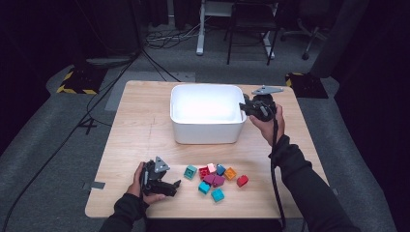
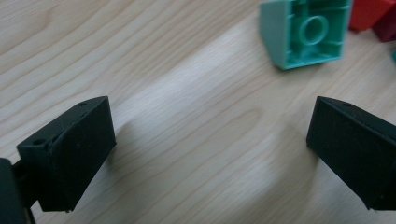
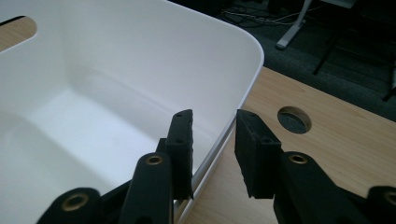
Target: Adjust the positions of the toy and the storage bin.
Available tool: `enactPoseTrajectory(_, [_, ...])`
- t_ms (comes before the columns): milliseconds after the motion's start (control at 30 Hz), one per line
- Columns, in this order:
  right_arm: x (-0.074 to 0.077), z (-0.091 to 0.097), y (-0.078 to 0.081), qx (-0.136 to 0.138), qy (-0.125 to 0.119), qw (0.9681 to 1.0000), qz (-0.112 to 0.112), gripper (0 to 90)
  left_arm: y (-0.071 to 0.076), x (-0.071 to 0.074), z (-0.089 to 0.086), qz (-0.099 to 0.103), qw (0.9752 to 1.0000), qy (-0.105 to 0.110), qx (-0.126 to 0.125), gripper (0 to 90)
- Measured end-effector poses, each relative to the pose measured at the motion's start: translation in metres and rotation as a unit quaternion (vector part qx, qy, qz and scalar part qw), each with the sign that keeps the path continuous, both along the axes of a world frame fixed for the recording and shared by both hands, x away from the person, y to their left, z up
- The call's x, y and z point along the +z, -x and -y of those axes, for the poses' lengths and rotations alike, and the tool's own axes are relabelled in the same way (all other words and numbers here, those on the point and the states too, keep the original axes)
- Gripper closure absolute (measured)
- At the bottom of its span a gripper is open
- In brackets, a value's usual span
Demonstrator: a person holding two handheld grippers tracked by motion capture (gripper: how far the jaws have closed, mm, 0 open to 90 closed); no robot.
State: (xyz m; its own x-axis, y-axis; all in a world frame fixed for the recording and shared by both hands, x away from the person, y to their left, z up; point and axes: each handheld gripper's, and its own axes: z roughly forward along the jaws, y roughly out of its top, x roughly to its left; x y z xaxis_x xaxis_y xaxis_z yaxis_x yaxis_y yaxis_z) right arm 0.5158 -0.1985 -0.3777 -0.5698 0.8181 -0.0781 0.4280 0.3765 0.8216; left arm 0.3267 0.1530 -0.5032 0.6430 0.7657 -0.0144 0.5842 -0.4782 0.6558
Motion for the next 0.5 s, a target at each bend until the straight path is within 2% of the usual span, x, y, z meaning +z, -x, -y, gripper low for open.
enactPoseTrajectory(33, [0.001, 0.001, 0.001, -0.011, 0.010, 0.9999, 0.003, 71.1, 0.001, 0.000, 0.005, -0.005, 1.0000, -0.001, -0.006, 1.4])
enactPoseTrajectory(67, [0.001, 0.003, 0.002, -0.021, 0.024, 0.9994, 0.013, 73.9, 0.000, 0.000, 0.008, 0.002, 0.9999, -0.001, -0.014, 1.4])
enactPoseTrajectory(133, [0.001, 0.003, 0.003, -0.030, 0.029, 0.9990, 0.016, 75.3, 0.001, 0.000, 0.016, 0.002, 0.9997, 0.000, -0.026, 1.4])
enactPoseTrajectory(167, [0.002, 0.008, 0.005, -0.039, 0.041, 0.9981, 0.024, 78.1, 0.000, 0.000, 0.020, 0.001, 0.9994, 0.001, -0.034, 1.4])
enactPoseTrajectory(200, [0.002, 0.008, 0.005, -0.039, 0.041, 0.9981, 0.024, 78.1, 0.000, 0.000, 0.023, 0.001, 0.9993, -0.004, -0.038, 1.4])
enactPoseTrajectory(233, [0.002, 0.010, 0.006, -0.044, 0.041, 0.9979, 0.025, 78.8, 0.000, 0.000, 0.026, -0.007, 0.9992, 0.002, -0.039, 1.4])
enactPoseTrajectory(267, [0.002, 0.013, 0.006, -0.049, 0.044, 0.9974, 0.027, 79.7, -0.002, 0.000, 0.028, 0.000, 0.9990, -0.001, -0.044, 1.2])
enactPoseTrajectory(400, [0.002, 0.026, 0.009, -0.066, 0.052, 0.9961, 0.029, 82.0, -0.003, 0.000, 0.034, 0.001, 0.9991, 0.000, -0.043, 1.2])
enactPoseTrajectory(500, [0.003, 0.037, 0.013, -0.067, 0.050, 0.9961, 0.026, 81.9, -0.003, 0.000, 0.035, -0.006, 0.9989, 0.003, -0.045, 1.1])
